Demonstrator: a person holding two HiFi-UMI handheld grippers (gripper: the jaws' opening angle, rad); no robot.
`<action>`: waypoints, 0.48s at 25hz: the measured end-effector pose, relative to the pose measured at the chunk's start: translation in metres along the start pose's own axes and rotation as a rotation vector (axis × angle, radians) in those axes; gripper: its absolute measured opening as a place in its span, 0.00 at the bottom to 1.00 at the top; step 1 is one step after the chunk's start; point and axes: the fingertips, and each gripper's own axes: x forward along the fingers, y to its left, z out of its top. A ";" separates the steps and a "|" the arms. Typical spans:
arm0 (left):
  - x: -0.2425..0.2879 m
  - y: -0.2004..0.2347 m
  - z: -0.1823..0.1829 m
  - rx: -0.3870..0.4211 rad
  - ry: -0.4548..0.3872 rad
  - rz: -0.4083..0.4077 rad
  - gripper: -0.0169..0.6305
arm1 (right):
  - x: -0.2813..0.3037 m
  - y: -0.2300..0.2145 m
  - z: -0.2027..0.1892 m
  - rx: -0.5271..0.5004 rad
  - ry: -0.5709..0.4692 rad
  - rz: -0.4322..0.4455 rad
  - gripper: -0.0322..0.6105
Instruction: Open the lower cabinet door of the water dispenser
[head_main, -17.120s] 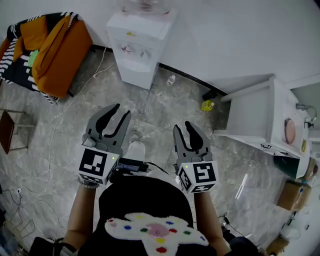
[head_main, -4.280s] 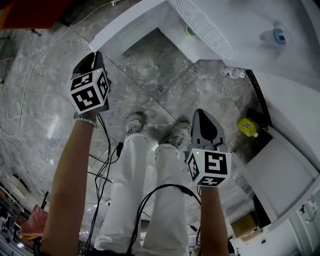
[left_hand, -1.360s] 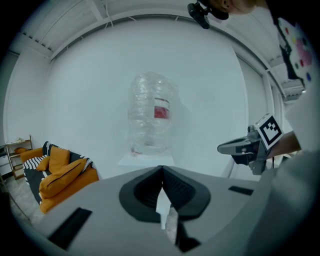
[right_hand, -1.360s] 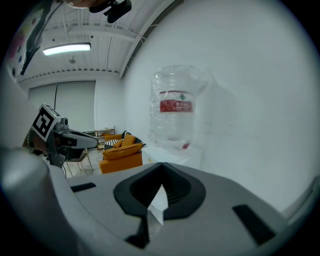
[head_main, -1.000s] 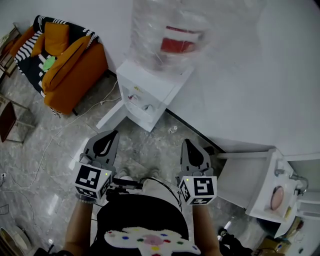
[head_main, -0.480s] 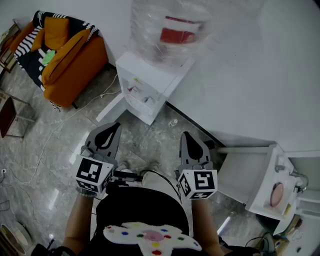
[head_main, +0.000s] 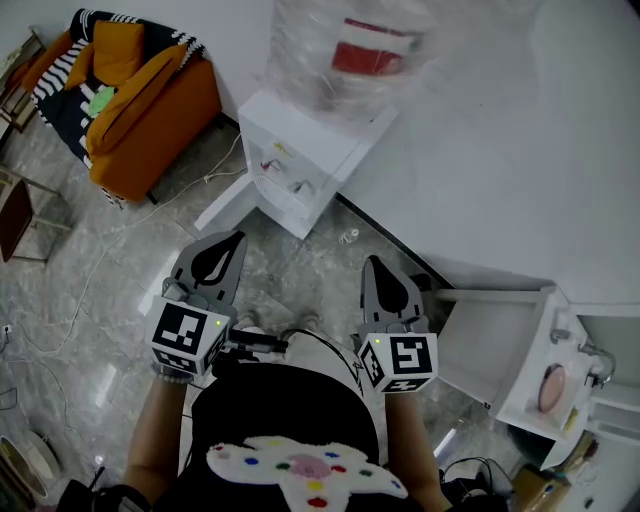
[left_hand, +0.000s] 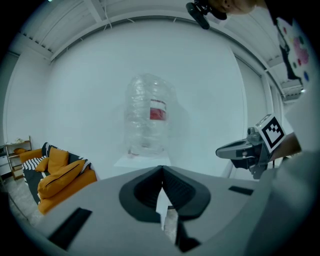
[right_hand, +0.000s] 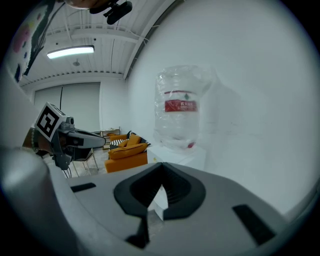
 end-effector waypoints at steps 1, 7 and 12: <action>0.000 0.000 0.003 0.004 -0.011 0.002 0.05 | 0.000 0.001 0.001 -0.004 -0.001 0.003 0.05; -0.002 0.002 0.011 0.014 -0.040 0.005 0.05 | 0.002 0.009 0.007 -0.014 -0.007 0.022 0.05; -0.004 0.002 0.006 0.006 -0.019 0.001 0.05 | 0.003 0.013 0.011 -0.019 -0.015 0.029 0.05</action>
